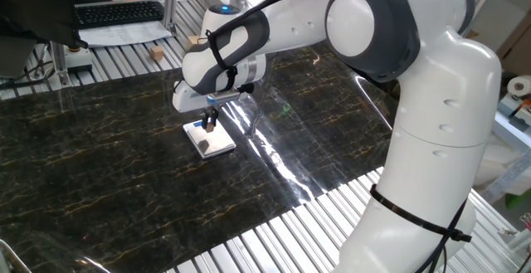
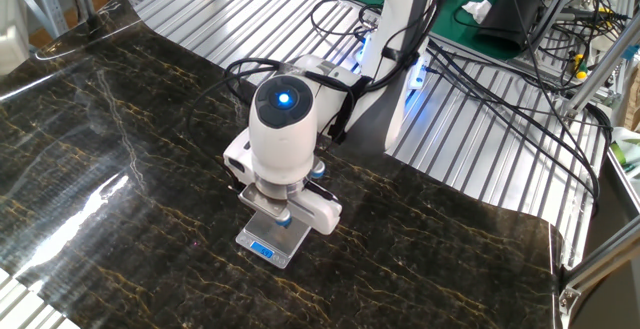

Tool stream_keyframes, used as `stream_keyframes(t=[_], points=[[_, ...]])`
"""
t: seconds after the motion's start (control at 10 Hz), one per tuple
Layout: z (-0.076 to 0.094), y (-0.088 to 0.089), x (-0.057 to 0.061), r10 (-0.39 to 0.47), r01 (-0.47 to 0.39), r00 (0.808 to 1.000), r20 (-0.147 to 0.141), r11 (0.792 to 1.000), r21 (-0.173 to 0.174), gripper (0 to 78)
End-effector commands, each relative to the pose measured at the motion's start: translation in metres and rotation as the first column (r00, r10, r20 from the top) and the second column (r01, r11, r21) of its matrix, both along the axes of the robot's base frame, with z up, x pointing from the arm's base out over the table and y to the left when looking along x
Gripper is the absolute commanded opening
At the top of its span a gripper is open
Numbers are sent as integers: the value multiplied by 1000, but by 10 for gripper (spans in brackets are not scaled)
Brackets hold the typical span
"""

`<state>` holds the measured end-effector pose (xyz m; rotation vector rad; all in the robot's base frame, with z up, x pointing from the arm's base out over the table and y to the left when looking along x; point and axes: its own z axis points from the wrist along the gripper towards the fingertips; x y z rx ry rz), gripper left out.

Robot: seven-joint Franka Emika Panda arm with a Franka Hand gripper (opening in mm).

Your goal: Remove the object from the scale

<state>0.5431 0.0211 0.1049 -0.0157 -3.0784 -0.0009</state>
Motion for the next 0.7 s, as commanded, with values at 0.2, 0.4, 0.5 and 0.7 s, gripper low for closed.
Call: stream_keyframes(t=[0.2, 0.4, 0.5, 0.7], points=[[16, 2, 8, 2, -2, 1000, 3, 1000, 1, 13], [19, 2, 8, 3, -3, 1000, 3, 1000, 1, 13], [19, 2, 8, 4, -4, 1000, 3, 1000, 1, 13], [19, 2, 8, 6, -6, 1000, 3, 1000, 1, 13]])
